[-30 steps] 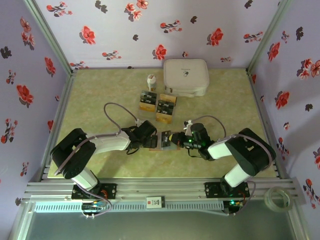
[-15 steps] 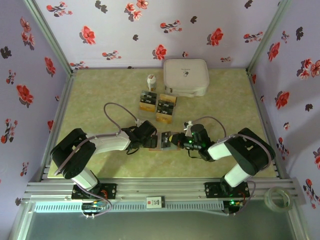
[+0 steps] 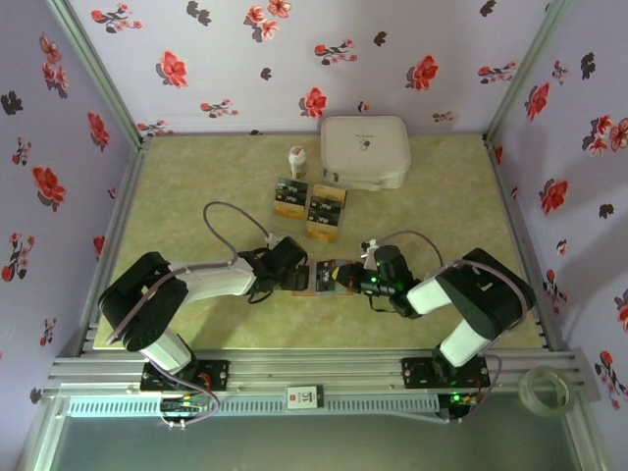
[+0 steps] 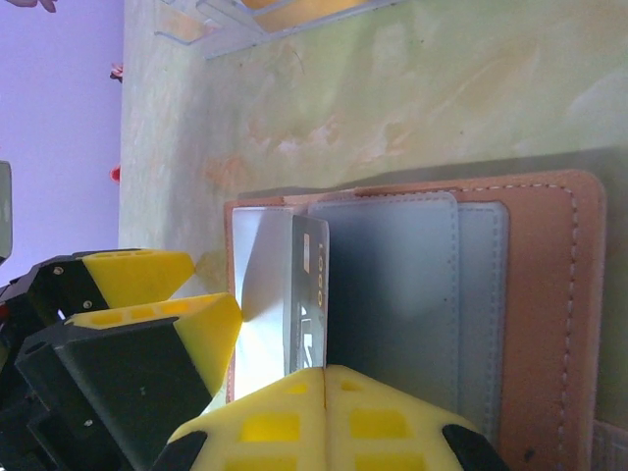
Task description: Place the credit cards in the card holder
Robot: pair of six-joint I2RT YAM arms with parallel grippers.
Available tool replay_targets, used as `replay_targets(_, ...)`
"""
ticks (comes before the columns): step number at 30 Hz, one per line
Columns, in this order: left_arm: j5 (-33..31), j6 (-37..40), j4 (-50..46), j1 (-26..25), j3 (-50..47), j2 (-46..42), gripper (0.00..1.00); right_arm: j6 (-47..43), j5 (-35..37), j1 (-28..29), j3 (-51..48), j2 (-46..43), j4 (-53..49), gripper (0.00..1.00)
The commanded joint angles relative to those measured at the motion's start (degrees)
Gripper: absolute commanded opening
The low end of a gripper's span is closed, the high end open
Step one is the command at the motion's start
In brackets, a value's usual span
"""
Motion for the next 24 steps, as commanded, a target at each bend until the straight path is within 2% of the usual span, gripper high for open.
replay_targets(1,-1.54,-0.58,-1.88,-0.22,-1.42,-0.13,1.00,0.84,-0.21,0.51,0.25,1.69,1.63,0.00)
replay_targets(17,-1.51,-0.61,-1.88,-0.22,-1.18,-0.24,1.00,2.80,-2.92,0.59,1.02,6.71,7.23,0.01)
replay_targets(21,-1.48,-1.06,-1.91,0.02,-0.89,-0.80,1.00,2.66,-2.76,0.56,1.10,6.49,6.37,0.20)
replay_targets(24,-0.70,-1.82,-2.12,1.41,-0.88,-1.47,1.00,1.76,-2.36,0.55,1.59,5.19,3.66,0.30)
